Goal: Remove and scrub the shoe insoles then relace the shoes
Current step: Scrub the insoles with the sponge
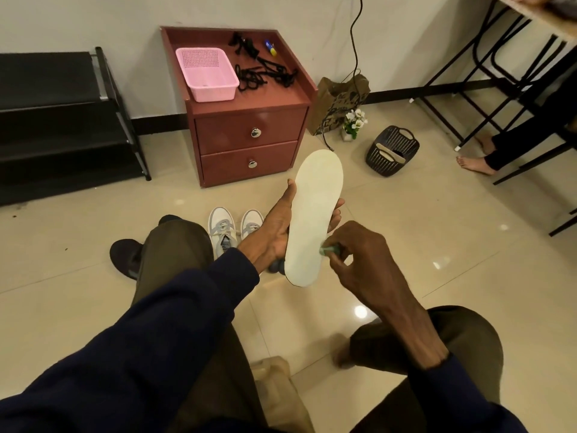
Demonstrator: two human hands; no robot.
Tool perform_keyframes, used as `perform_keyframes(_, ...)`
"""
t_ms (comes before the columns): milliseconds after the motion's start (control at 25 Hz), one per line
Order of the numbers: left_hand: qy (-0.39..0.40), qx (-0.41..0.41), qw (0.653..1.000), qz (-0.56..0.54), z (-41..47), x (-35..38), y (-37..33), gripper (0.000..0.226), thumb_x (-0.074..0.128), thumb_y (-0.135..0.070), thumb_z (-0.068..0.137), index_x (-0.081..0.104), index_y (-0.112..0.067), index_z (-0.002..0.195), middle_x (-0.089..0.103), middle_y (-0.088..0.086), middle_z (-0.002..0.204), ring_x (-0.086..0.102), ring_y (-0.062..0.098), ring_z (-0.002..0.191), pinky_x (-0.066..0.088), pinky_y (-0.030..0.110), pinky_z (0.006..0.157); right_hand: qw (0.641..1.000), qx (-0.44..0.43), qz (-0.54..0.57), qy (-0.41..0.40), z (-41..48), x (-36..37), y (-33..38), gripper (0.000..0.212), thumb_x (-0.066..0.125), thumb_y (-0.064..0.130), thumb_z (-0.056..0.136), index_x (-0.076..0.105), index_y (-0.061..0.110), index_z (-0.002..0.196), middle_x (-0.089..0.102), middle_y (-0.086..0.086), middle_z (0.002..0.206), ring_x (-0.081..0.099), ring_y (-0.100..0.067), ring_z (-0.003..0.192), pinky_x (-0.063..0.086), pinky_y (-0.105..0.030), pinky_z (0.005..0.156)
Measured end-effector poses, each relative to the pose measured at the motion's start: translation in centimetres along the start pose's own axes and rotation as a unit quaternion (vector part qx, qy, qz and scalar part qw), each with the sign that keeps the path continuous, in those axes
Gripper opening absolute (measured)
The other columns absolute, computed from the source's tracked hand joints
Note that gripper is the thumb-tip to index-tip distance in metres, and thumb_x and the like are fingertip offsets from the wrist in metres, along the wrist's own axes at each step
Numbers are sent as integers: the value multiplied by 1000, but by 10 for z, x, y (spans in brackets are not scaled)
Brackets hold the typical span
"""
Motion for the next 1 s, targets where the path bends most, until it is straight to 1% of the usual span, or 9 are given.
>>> perform_keyframes(80, -3, 4, 1000, 18, -2, 6, 0, 87, 37, -76, 96, 61, -4, 139, 57, 17, 146, 63, 31, 116, 51, 45, 104, 999, 9, -11, -49, 3, -3, 3, 17, 74, -2, 82, 71, 12, 91, 61, 4, 90, 58, -14, 74, 52, -38, 67)
perform_keyframes(240, -40, -5, 997, 59, 6, -3, -2, 87, 37, -76, 96, 57, -6, 144, 54, 18, 149, 58, 30, 123, 40, 48, 114, 995, -17, 80, 49, -2, 12, 10, 14, 79, 5, 82, 75, 14, 92, 67, 6, 91, 64, -13, 81, 55, -37, 68)
perform_keyframes(440, -118, 4, 988, 97, 31, -26, -5, 66, 41, -68, 100, 75, -14, 119, 71, 16, 123, 69, 32, 100, 50, 46, 99, 996, 48, 11, -74, 28, 14, -34, 13, 73, 2, 85, 71, 13, 92, 63, 2, 91, 61, -15, 79, 54, -41, 70)
perform_keyframes(600, -140, 2, 983, 119, 38, -42, -2, 71, 33, -62, 104, 81, -10, 108, 73, 21, 118, 69, 34, 102, 53, 42, 97, 989, 17, 73, 125, 24, 42, -33, 12, 79, 7, 82, 77, 13, 92, 68, 5, 91, 62, -8, 79, 57, -35, 72)
perform_keyframes(680, -162, 14, 978, 128, 40, -51, -3, 66, 36, -60, 104, 84, -15, 98, 77, 15, 107, 74, 29, 89, 59, 36, 83, 995, 33, 50, 74, 33, 46, -50, 12, 78, 5, 81, 76, 14, 89, 67, 5, 88, 61, -9, 77, 56, -37, 72)
perform_keyframes(800, -183, 24, 972, 147, 45, -62, -5, 52, 48, -59, 101, 74, -17, 118, 73, 11, 111, 69, 28, 90, 54, 40, 86, 994, 76, -12, -74, 52, 45, -75, 12, 71, 0, 85, 71, 10, 91, 64, 0, 91, 59, -15, 81, 52, -39, 71)
perform_keyframes(880, -189, -3, 972, 139, 47, -67, 0, 51, 53, -58, 99, 69, -17, 125, 72, 11, 112, 67, 30, 92, 53, 43, 86, 991, 63, -23, -111, 59, 49, -80, 12, 68, -2, 87, 70, 7, 94, 63, -4, 95, 59, -19, 85, 52, -39, 72)
perform_keyframes(920, -188, -10, 973, 135, 48, -69, 2, 52, 55, -57, 98, 67, -16, 127, 70, 11, 114, 66, 31, 93, 53, 44, 87, 995, 44, 1, -93, 59, 52, -80, 12, 69, -2, 87, 71, 6, 95, 64, -4, 95, 59, -18, 85, 52, -36, 73)
perform_keyframes(1000, -187, -13, 973, 138, 50, -74, 3, 57, 62, -54, 95, 58, -15, 136, 63, 16, 129, 64, 31, 100, 52, 46, 94, 995, 13, 89, 33, 53, 60, -73, 11, 75, 2, 85, 75, 9, 95, 67, 0, 95, 60, -10, 81, 52, -24, 71)
Point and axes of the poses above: each hand's wrist, its own z-axis towards the middle knuckle, its own x-axis out of the palm, y = z × x, the point moved 4 cm from there along z, towards the middle knuckle
